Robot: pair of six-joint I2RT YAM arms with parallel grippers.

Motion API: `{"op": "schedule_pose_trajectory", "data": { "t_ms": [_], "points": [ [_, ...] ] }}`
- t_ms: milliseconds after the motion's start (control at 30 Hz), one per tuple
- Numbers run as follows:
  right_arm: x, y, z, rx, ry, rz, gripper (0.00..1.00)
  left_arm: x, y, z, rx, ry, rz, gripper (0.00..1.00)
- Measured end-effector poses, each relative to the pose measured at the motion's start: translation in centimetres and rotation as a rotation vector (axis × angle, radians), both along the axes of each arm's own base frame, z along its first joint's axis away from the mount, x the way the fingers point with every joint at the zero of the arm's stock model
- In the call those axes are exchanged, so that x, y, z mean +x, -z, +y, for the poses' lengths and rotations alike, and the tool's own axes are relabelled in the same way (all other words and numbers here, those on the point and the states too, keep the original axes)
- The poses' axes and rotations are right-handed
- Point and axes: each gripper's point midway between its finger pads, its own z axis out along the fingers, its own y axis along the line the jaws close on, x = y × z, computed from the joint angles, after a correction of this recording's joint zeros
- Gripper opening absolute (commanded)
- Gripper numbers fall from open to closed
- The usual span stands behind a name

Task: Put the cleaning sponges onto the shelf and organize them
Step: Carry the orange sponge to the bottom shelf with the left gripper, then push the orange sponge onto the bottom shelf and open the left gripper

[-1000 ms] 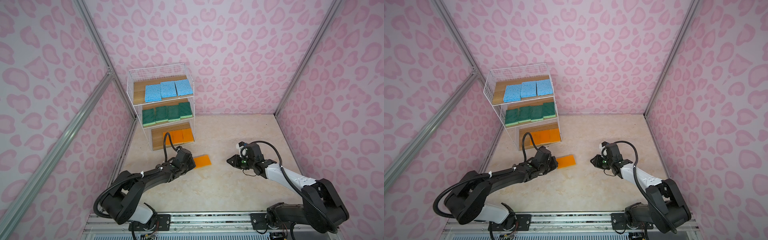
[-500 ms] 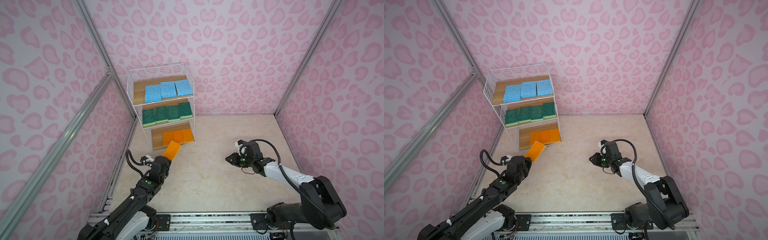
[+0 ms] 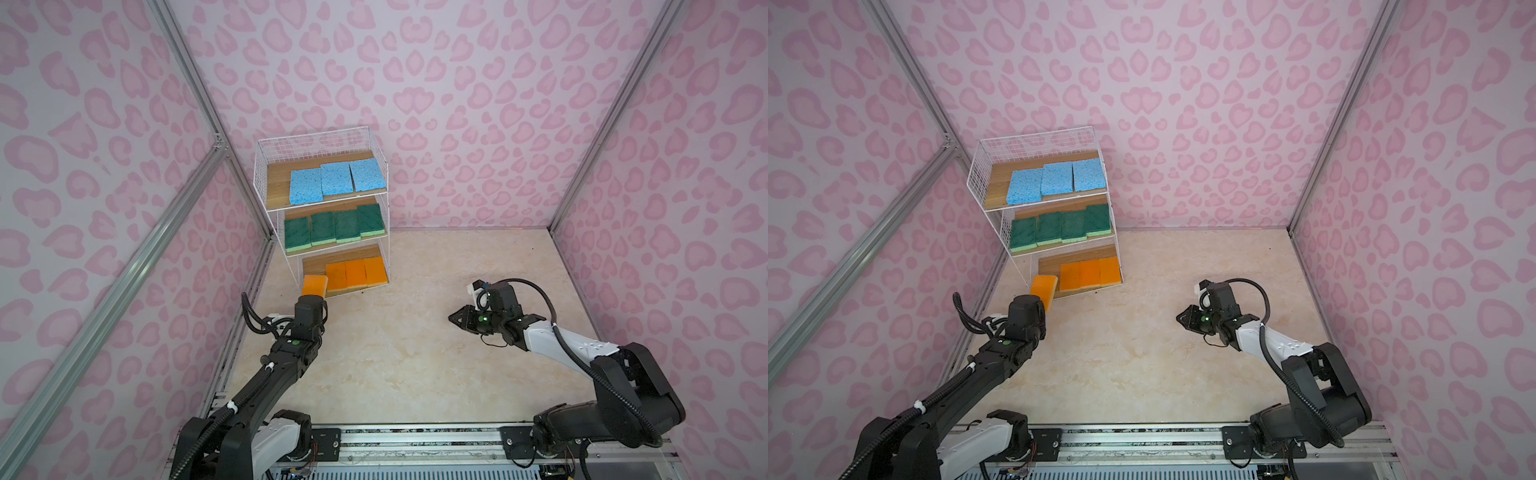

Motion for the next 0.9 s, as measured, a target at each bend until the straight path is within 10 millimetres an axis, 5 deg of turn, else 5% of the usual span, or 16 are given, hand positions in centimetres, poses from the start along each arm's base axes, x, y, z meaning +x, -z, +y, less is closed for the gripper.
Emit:
{"op": "schedule_pose_trajectory", "data": {
  "t_ms": [900],
  "points": [
    [0.2, 2.0, 0.3, -0.01, -0.016, 0.046, 0.22, 7.6, 4.2, 1.3, -0.022, -0.147, 0.017, 0.03]
  ]
}}
